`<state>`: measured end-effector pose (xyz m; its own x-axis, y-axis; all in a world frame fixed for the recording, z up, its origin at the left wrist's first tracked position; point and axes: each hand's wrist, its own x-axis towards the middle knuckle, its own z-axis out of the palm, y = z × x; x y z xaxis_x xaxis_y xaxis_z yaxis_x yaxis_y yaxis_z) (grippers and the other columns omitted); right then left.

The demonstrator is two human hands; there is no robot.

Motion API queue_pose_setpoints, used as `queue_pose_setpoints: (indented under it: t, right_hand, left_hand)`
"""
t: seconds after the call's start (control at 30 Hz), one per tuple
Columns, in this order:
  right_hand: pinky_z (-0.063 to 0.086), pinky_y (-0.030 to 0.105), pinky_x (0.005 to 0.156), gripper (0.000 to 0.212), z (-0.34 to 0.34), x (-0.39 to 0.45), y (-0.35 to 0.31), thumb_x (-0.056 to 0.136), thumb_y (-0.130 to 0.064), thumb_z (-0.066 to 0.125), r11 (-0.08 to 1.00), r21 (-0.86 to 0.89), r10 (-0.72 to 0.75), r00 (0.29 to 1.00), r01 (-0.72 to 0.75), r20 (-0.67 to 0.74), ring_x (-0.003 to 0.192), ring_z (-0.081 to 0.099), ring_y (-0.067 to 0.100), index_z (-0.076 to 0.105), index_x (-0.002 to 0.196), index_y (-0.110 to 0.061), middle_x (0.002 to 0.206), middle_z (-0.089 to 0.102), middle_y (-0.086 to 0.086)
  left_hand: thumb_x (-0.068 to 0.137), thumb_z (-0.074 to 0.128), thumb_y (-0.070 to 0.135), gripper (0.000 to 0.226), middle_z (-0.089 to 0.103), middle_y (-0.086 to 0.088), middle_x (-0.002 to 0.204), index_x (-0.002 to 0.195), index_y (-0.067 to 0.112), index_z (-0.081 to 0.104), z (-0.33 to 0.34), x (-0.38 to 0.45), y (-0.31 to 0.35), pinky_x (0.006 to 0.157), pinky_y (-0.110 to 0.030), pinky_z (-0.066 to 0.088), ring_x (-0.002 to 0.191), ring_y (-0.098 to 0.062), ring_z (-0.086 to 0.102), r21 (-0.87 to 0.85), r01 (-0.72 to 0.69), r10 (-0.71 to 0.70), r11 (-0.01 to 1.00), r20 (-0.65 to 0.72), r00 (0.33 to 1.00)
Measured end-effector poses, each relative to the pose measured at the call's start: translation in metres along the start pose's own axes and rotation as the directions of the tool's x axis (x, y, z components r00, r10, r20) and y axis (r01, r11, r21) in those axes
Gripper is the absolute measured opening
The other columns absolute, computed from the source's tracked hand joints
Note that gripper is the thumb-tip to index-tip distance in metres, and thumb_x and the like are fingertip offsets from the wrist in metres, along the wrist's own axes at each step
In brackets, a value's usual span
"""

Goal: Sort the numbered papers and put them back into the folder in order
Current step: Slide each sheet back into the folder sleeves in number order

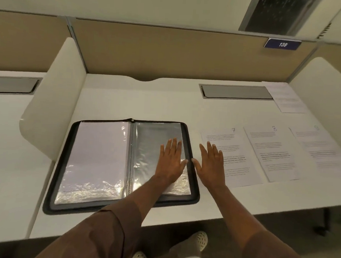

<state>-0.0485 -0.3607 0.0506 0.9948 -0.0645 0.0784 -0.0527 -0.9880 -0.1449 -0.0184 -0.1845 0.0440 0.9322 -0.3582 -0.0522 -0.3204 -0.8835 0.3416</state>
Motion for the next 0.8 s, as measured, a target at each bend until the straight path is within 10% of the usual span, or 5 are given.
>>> queue_pose_setpoints:
  t: [0.47,0.8]
  right_hand:
    - [0.023,0.052,0.122,0.079,-0.005,0.032,0.134,0.098,-0.066,0.019,0.981,-0.023,0.193,0.981,-0.193,-0.025,0.151,0.028,0.034,0.037,0.155,-0.016,0.163,0.030,0.015]
    - [0.046,0.047,0.097,0.070,-0.001,0.066,0.221,0.097,-0.054,0.053,0.945,0.027,0.323,0.944,-0.326,0.073,0.121,0.055,0.034,0.039,0.151,-0.012,0.137,0.055,0.015]
  left_hand:
    - [0.106,0.028,0.052,0.077,-0.017,-0.012,0.167,0.160,0.010,-0.009,0.045,0.101,0.112,0.124,-0.051,-0.009,0.154,-0.028,-0.017,0.047,-0.157,0.152,0.986,0.105,0.983]
    - [0.104,0.023,0.058,0.082,-0.018,-0.017,0.166,0.159,0.009,-0.012,0.083,0.154,0.144,0.122,-0.058,-0.008,0.154,-0.033,-0.015,0.163,0.045,-0.077,0.986,0.197,0.977]
